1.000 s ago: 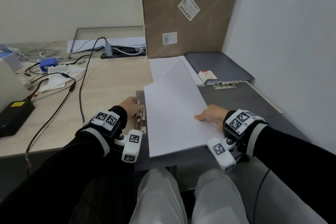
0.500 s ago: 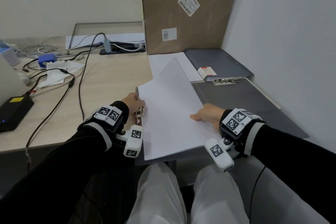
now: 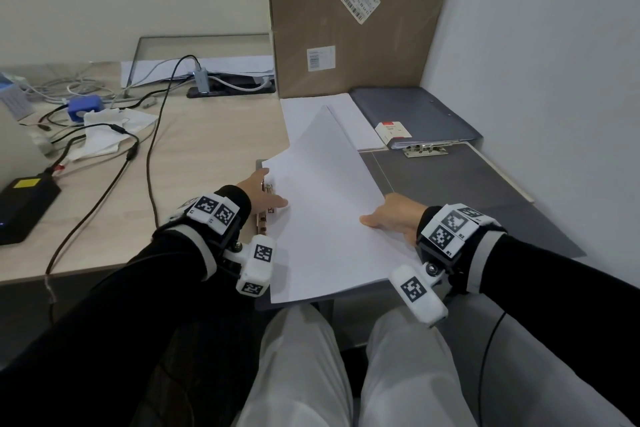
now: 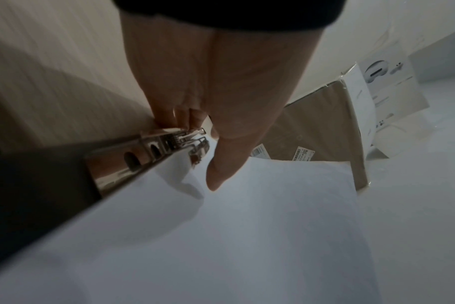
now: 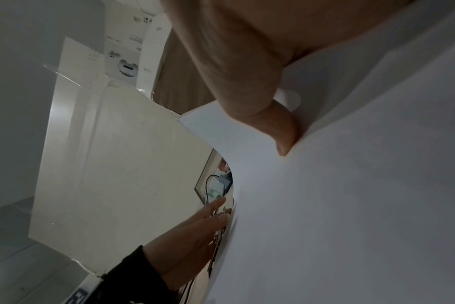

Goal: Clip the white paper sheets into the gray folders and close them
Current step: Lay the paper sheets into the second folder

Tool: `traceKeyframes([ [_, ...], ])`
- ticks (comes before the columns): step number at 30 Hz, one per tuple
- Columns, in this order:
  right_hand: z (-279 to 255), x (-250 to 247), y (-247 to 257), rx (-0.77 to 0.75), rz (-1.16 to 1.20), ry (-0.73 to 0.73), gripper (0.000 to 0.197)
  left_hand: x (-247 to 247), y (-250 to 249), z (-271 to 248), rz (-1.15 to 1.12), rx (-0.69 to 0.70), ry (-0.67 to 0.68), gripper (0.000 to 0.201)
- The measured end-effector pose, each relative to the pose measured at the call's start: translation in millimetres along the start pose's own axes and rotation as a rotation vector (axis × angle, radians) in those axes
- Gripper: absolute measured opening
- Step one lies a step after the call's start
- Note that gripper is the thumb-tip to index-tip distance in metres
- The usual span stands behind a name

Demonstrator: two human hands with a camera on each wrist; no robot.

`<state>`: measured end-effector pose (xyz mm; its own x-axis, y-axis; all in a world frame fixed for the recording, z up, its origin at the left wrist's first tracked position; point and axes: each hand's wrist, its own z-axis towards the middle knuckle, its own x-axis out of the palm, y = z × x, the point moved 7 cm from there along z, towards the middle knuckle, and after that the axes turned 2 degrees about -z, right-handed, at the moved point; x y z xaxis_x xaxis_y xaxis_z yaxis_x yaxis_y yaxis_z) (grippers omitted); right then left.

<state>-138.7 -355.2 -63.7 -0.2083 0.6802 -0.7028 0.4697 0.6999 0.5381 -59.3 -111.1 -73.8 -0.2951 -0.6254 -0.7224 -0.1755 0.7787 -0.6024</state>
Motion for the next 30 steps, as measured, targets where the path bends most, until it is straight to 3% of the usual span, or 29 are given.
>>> traceKeyframes([
  [9,1,3,1,-0.057,0.057,0.012,0.045,4,-7,-4,0.099,0.042,0.001,0.085],
  [17,3,4,1,-0.059,0.021,0.025,0.046,9,-16,-7,0.271,0.035,-0.001,0.076],
  [26,4,-5,16,-0.102,-0.288,-0.001,0.034,10,-23,-9,0.485,0.011,0.004,0.070],
  [27,5,-7,17,-0.115,-0.340,-0.030,0.042,9,-24,-9,0.493,0.010,0.009,0.070],
  [30,12,-16,20,-0.185,-0.517,-0.136,0.107,10,-25,-9,0.519,0.010,0.022,0.071],
])
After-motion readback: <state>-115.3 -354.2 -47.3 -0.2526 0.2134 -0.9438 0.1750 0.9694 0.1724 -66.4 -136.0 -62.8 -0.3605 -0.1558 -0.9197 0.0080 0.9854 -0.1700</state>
